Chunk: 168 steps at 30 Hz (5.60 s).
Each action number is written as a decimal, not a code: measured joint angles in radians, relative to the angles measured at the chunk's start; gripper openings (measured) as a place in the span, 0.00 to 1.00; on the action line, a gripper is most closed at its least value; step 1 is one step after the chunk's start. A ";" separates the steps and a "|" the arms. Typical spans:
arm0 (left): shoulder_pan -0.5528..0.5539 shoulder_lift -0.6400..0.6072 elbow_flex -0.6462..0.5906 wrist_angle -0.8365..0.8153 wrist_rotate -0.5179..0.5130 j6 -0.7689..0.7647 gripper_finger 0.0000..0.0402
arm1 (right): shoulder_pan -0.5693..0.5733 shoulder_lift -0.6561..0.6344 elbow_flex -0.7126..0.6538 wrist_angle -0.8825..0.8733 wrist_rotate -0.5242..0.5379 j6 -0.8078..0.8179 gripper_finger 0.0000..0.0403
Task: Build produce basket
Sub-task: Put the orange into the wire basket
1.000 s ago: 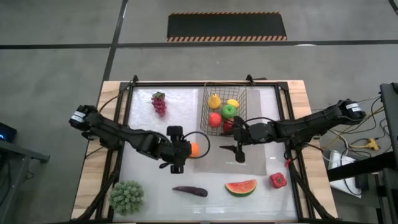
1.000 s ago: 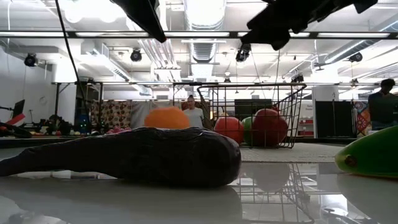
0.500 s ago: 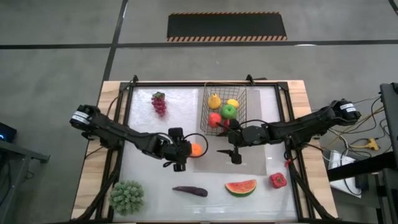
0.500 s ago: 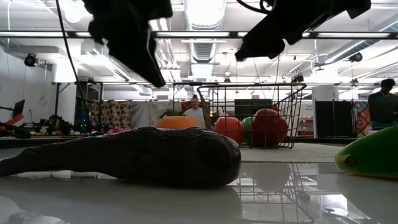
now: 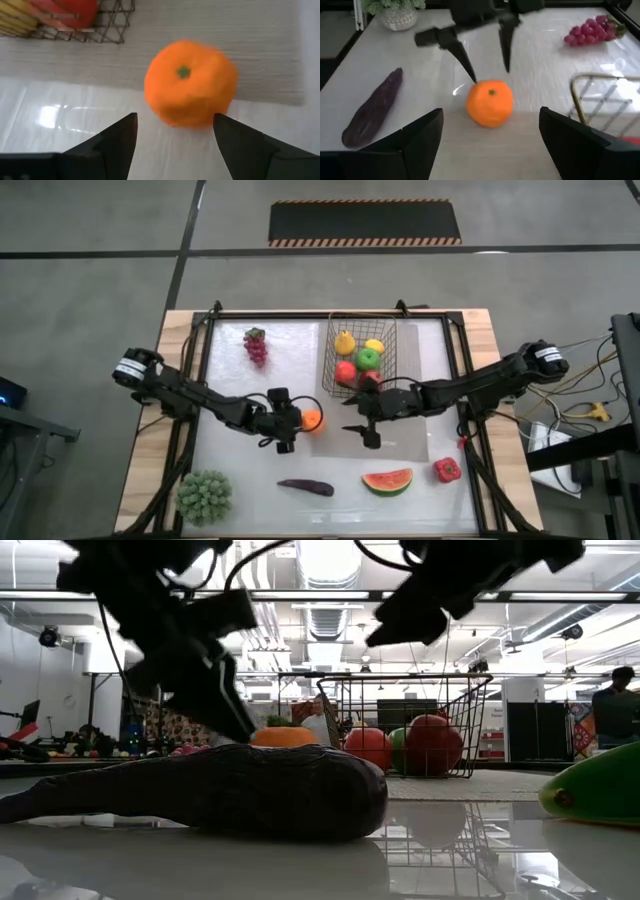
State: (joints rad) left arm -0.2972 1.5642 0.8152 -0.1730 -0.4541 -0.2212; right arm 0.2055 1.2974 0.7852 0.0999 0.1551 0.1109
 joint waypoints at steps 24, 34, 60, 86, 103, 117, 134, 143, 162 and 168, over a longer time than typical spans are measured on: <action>0.022 0.004 -0.175 0.427 0.218 0.175 0.60 | 0.019 0.476 0.549 -0.488 -0.006 -0.083 0.75; 0.022 0.004 -0.181 0.428 0.220 0.184 0.60 | 0.005 0.544 0.588 -0.511 0.035 -0.086 0.76; 0.021 -0.007 -0.178 0.496 0.366 0.218 0.60 | -0.006 0.565 0.585 -0.502 0.032 -0.141 0.76; 0.161 0.105 -0.162 0.625 0.267 0.380 0.08 | 0.226 0.275 0.524 -0.691 0.131 0.154 0.63; 0.102 0.089 -0.150 0.636 0.325 0.277 0.00 | 0.182 0.468 0.476 -0.454 0.216 0.231 0.91; 0.067 0.091 -0.150 0.636 0.351 0.276 0.00 | 0.149 0.548 0.482 -0.404 0.241 0.257 0.91; 0.064 0.034 -0.156 0.632 0.370 0.327 0.00 | 0.148 0.555 0.493 -0.411 0.190 0.256 0.67; 0.063 -0.242 -0.169 0.627 0.367 0.578 0.00 | 0.154 0.388 0.503 -0.523 0.049 0.229 0.72; 0.140 -0.438 -0.213 0.610 0.235 0.808 0.00 | -0.296 0.038 0.501 -0.793 0.216 0.284 0.70; 0.177 -0.439 -0.247 0.644 0.230 0.814 0.00 | -0.525 0.118 0.462 -0.805 0.217 0.328 0.70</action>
State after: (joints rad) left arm -0.1206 1.1252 0.5679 0.4713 -0.2237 0.5926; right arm -0.3199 1.4155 1.2472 -0.7048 0.3717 0.4389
